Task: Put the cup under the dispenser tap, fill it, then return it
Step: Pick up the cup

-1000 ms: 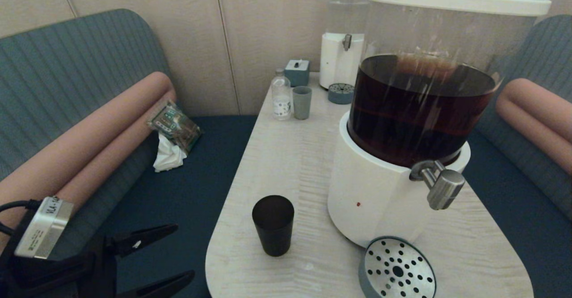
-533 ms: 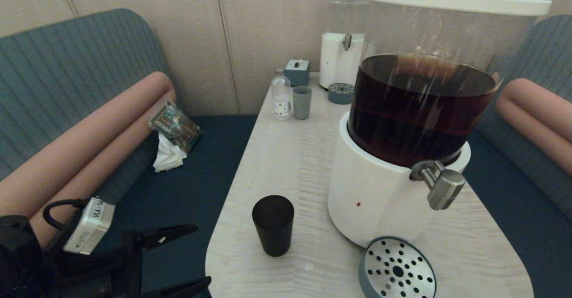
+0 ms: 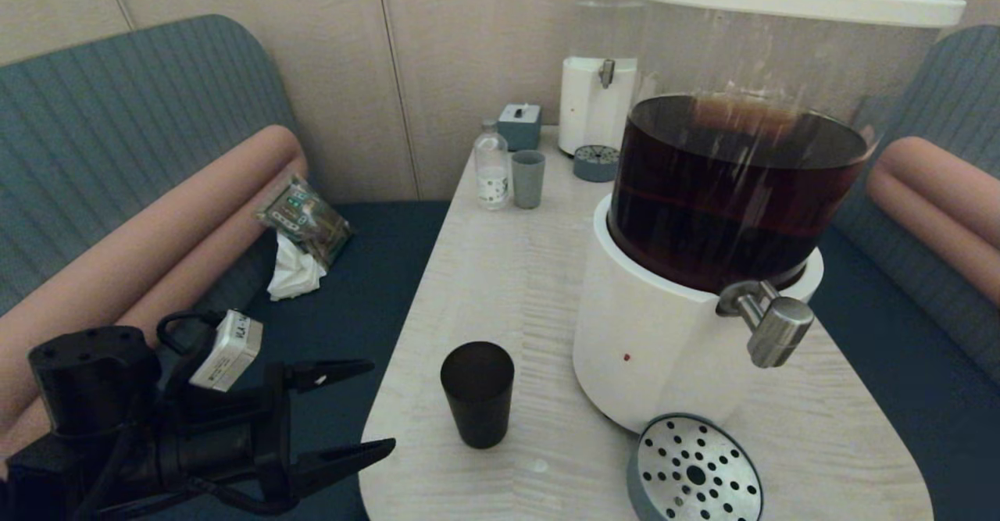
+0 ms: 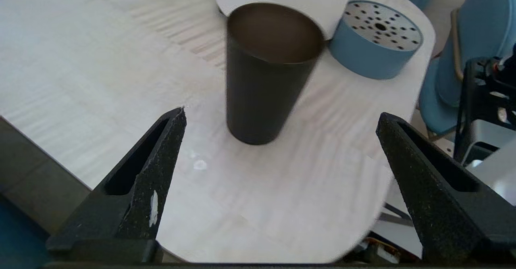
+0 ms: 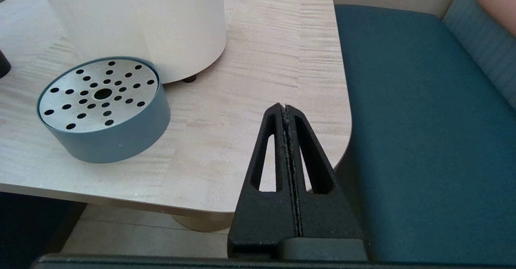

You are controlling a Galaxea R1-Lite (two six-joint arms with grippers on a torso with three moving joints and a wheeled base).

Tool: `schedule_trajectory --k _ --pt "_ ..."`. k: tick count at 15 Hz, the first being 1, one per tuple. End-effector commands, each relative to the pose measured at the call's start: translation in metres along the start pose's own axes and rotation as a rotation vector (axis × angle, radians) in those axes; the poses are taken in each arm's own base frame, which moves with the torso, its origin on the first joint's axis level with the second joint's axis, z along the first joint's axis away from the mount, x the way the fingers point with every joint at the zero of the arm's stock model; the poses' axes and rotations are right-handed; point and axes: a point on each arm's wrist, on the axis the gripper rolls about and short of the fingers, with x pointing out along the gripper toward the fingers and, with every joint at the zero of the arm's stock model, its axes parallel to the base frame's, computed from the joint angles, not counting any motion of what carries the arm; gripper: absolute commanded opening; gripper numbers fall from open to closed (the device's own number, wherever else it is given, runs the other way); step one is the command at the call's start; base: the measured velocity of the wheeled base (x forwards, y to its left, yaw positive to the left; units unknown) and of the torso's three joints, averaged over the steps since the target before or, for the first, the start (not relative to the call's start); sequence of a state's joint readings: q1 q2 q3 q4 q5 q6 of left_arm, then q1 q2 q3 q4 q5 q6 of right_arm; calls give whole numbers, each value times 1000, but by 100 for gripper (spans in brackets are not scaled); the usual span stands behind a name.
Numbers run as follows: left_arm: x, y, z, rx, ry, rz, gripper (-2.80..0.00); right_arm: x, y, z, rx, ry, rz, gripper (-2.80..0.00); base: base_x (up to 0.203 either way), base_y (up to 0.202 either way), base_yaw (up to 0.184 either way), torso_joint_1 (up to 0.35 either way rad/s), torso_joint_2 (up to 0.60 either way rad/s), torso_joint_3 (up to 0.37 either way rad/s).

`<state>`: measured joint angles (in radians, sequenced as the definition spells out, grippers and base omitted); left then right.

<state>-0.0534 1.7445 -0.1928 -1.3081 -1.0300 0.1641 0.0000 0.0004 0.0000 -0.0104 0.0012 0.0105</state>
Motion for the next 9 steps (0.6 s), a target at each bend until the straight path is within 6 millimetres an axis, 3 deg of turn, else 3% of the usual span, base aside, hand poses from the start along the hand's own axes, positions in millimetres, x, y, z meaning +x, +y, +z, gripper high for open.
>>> schedule_trajectory --k 1,9 --pt "7 8 -8 -22 15 -15 0 0 0 -2 0 2 0 -280 0 0 0 0 0 0" --pt "51 18 -14 0 30 -144 0 0 0 -2 0 2 0 -280 0 0 0 0 0 0"
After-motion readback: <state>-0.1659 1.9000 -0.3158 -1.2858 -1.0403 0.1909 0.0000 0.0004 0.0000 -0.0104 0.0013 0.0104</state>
